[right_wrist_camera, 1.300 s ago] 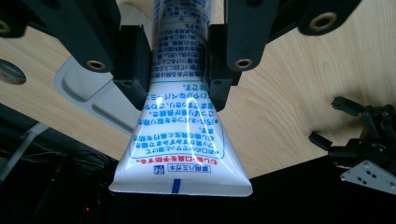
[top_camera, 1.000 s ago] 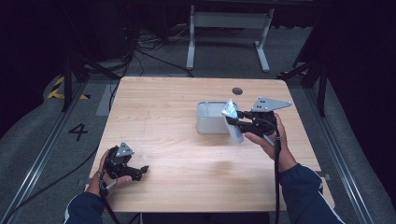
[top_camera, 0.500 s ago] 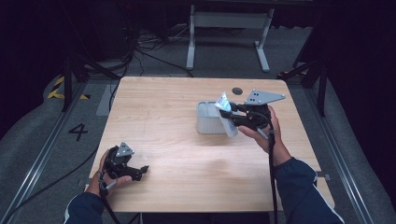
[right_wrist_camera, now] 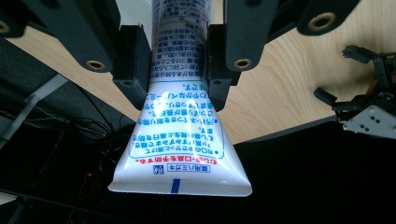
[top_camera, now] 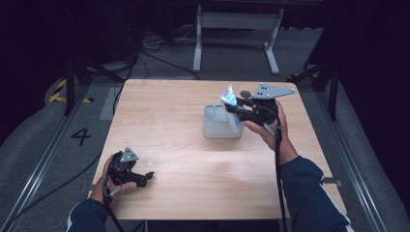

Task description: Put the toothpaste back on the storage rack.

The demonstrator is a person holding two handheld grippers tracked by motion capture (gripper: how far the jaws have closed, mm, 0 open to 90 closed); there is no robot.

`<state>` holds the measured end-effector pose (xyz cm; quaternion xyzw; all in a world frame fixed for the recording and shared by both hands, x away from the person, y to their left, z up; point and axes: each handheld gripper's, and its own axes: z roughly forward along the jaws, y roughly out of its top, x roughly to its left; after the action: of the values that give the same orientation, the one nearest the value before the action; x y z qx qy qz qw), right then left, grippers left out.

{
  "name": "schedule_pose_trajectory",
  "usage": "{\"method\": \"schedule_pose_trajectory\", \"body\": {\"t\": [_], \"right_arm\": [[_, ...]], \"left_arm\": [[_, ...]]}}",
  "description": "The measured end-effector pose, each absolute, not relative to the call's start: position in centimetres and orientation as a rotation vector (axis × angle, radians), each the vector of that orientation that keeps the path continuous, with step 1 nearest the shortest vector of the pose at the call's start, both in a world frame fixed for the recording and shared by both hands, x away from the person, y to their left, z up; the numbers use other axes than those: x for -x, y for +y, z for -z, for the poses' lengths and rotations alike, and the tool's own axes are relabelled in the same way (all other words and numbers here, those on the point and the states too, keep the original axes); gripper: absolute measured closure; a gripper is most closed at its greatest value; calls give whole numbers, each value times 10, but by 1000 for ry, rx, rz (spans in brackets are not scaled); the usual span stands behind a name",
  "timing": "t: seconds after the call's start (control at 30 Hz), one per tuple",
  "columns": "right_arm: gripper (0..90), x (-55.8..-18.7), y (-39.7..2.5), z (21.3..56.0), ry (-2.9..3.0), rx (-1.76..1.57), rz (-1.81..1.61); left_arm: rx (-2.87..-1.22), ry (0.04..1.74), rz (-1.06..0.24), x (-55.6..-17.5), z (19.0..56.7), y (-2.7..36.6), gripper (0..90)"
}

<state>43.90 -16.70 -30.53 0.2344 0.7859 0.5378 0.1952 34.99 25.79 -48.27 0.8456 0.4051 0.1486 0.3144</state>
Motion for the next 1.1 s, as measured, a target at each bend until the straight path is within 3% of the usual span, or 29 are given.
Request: {"method": "schedule_pose_trajectory", "body": {"t": [1.1], "right_arm": [[673, -489, -153, 318, 2141, -757, -1487]], "left_arm": [[-2232, 1068, -388, -350, 482, 258, 1]]}}
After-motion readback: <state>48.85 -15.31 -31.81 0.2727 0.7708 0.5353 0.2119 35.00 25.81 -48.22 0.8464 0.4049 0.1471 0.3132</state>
